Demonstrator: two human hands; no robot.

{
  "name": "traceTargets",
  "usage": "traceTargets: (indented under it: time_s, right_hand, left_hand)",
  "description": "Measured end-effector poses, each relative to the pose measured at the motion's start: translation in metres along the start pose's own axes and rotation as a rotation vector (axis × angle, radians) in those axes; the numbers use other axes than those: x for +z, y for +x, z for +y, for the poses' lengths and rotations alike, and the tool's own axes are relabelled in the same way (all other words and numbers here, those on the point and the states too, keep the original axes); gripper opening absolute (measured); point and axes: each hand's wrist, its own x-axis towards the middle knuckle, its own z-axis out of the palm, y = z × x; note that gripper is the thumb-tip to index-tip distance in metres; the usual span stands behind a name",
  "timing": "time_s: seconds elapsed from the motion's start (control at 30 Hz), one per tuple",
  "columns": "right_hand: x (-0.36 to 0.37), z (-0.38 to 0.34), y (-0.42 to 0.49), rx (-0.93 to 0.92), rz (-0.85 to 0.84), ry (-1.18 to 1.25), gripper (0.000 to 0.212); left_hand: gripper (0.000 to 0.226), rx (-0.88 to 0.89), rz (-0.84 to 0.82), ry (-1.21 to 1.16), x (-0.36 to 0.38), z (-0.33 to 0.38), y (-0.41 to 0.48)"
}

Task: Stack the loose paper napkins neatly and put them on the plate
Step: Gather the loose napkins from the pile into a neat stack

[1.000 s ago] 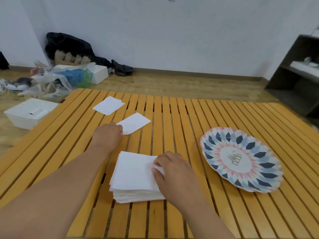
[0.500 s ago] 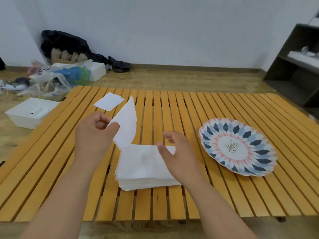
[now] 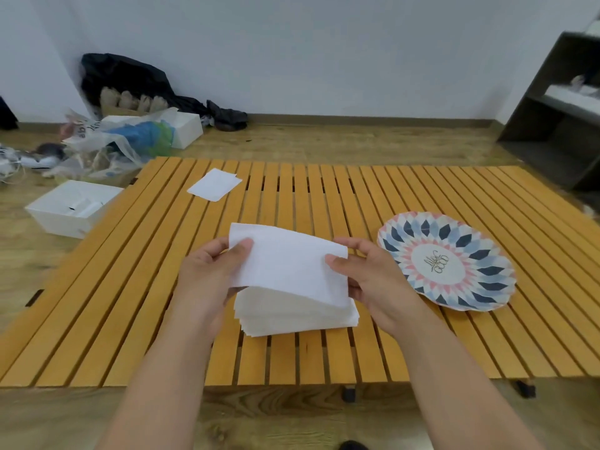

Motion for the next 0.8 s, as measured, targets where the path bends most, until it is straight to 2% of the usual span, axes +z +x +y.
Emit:
traceTargets:
  time_s: [0.07,0.13,0.23,0.37,0.5,0.63,0.7,0.8]
  right_hand:
    - [0.000,-0.001,-0.002,-0.022,0.021,-0.051,0.038]
    - [0.001,0.001,0.001,-0.076,0.107,-0.214,0.041]
    - [0.003,0.009,0.007,-0.198,0.199,-0.572,0.044]
    - [0.009,0.020,0.007,-0.255,0.194,-0.880,0.047]
    - [0.014,0.028,0.007,-0.320,0.216,-1.191,0.046]
    - [0.021,0.026,0.005,-0.551,0.319,-1.311,0.035]
    - [0.028,0.026,0.003,-0.624,0.258,-1.343,0.025]
    - [0.035,0.034,0.001,-0.581,0.083,-1.381,0.022]
  left_hand:
    - [0.006,-0.027,0.032,0.030,0.000,-0.004,0.003]
    - [0.007,-0.023,0.073,0.144,0.001,-0.011,0.006]
    - [0.018,0.051,0.118,0.463,0.000,-0.022,0.015]
    - [0.022,0.146,0.160,0.811,-0.002,-0.033,0.022]
    - [0.030,0.176,0.148,1.004,-0.001,-0.040,0.024]
    - [0.046,0.227,0.159,1.084,-0.001,-0.039,0.023]
    - [0.053,0.305,0.217,1.147,-0.005,-0.030,0.024]
    - [0.039,0.397,0.301,1.141,-0.012,-0.013,0.037]
